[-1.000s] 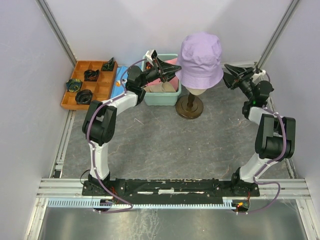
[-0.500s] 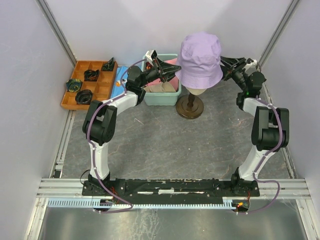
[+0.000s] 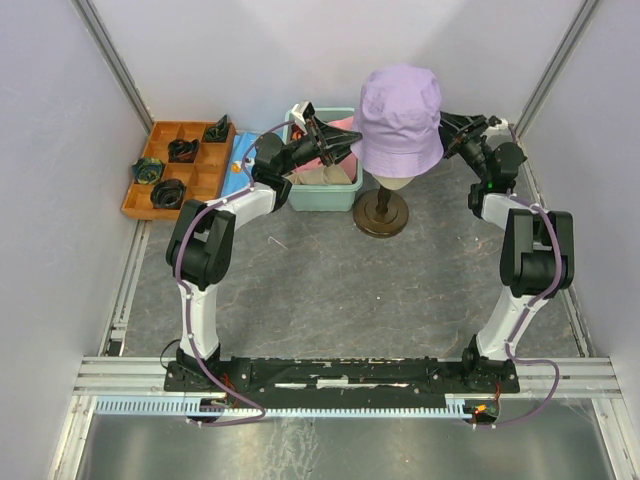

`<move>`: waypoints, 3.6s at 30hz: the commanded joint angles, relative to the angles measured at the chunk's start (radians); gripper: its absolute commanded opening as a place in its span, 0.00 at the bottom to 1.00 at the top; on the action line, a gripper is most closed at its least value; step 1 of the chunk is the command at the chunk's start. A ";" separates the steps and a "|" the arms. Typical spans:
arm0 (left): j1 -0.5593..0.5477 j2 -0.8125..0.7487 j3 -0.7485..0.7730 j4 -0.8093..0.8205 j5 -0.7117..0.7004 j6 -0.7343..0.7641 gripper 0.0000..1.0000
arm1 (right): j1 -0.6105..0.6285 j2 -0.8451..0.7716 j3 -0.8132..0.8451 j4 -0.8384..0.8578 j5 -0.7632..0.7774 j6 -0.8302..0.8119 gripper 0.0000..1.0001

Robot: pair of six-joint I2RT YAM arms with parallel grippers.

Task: Stack the hats
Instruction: Adjust the hat on the hat stand, then move the bin to the center of the board.

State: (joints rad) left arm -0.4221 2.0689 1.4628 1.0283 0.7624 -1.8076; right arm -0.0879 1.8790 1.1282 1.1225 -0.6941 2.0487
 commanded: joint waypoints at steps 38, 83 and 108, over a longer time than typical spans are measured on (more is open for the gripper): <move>0.009 0.014 -0.090 0.060 -0.031 -0.053 0.26 | -0.046 -0.225 -0.096 -0.683 -0.111 -0.592 0.00; 0.244 -0.061 0.429 -1.353 -0.130 1.103 0.99 | -0.138 -0.413 0.118 -1.403 -0.022 -1.122 0.53; 0.207 -0.371 -0.115 -0.194 -0.370 0.957 0.99 | -0.139 -0.445 0.207 -1.517 0.036 -1.153 0.52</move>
State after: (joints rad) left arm -0.2192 1.8187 1.4918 0.3748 0.5323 -0.6842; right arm -0.2245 1.4734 1.2648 -0.3893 -0.6727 0.9207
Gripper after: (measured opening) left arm 0.991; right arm 0.523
